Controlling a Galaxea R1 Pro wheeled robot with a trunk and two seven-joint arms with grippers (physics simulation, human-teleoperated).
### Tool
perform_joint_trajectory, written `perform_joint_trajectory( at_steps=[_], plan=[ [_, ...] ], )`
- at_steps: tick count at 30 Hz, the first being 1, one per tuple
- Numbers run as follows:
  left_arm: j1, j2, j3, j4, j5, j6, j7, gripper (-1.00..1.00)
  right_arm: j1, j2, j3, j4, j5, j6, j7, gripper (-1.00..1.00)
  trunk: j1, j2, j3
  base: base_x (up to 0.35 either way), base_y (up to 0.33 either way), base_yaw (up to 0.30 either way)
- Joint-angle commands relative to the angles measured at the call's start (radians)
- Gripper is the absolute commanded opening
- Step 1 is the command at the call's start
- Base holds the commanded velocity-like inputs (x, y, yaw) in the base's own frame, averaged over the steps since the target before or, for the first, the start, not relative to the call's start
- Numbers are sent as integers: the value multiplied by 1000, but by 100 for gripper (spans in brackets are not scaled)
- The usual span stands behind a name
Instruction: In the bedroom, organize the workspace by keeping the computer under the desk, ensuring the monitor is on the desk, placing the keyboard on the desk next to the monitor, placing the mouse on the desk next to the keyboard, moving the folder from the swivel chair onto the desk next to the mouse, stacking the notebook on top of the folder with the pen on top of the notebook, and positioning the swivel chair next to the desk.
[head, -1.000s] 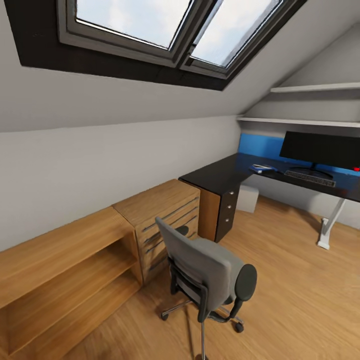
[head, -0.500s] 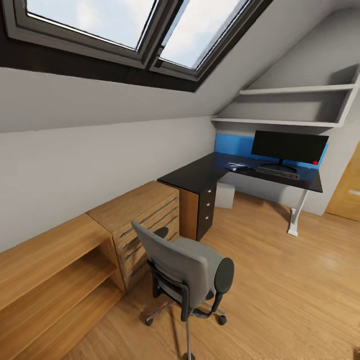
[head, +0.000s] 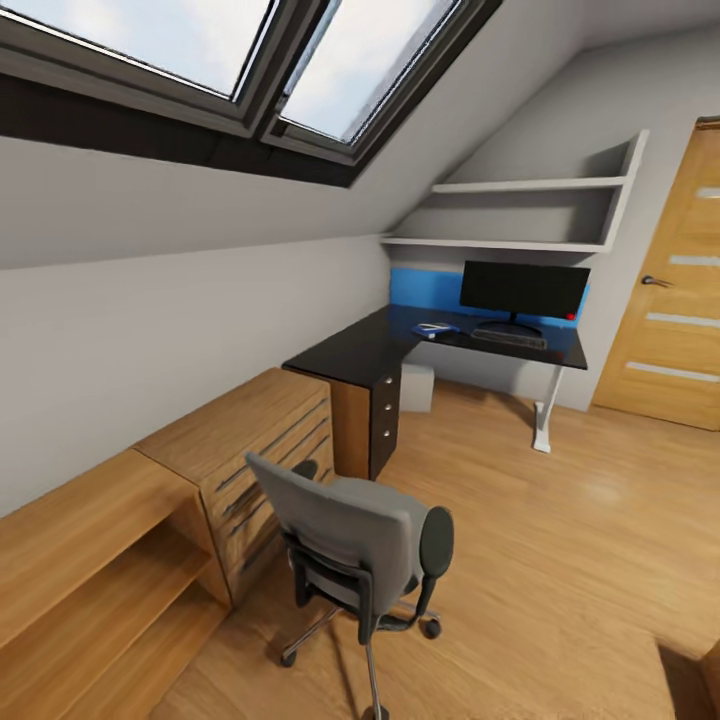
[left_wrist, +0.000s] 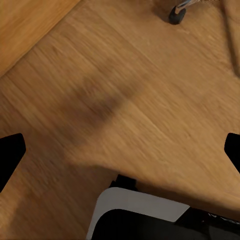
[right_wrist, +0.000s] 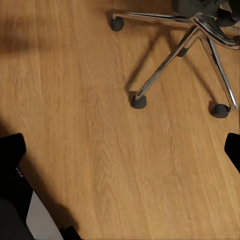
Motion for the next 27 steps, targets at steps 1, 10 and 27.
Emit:
perform_joint_trajectory(
  at_steps=[1,10,27],
  plan=[
    [0,1,-9,-1,4,-2,7,100,-1,0,-8,2,9,-4,1,100,0,-1,-1,0,305,-296],
    [0,1,-11,-1,3,-2,7,100,-1,0,-8,2,9,-4,-6,100,0,-1,3,0,272,-296],
    [0,1,-11,-1,3,-2,7,100,-1,1,-8,2,9,-4,-6,100,0,-1,11,16,223,-296]
  ],
)
